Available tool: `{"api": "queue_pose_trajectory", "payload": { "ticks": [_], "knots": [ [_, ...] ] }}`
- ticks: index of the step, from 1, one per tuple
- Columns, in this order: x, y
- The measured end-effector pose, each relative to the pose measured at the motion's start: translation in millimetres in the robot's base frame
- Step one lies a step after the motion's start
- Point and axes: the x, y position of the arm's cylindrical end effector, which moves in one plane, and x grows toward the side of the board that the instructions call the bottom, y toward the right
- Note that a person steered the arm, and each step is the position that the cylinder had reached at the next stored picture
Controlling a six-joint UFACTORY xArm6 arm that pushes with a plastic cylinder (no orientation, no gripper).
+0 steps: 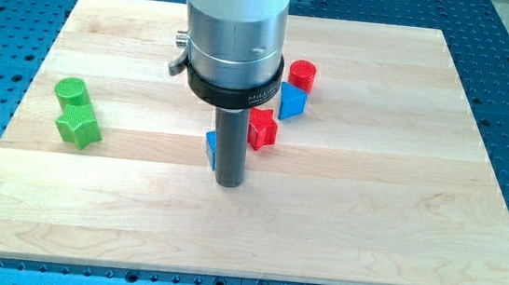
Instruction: Place the green blocks to the bottom left of the blue cube
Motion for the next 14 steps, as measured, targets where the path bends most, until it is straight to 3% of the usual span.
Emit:
{"api": "queue_pose_trajectory", "payload": {
  "ticks": [1, 4, 6, 9, 11, 12, 13, 14],
  "knots": [
    [1, -10],
    [0, -183],
    [-52, -236],
    [-145, -223],
    [-120, -192],
    [-68, -192],
    [-43, -192],
    [-65, -192]
  ]
}}
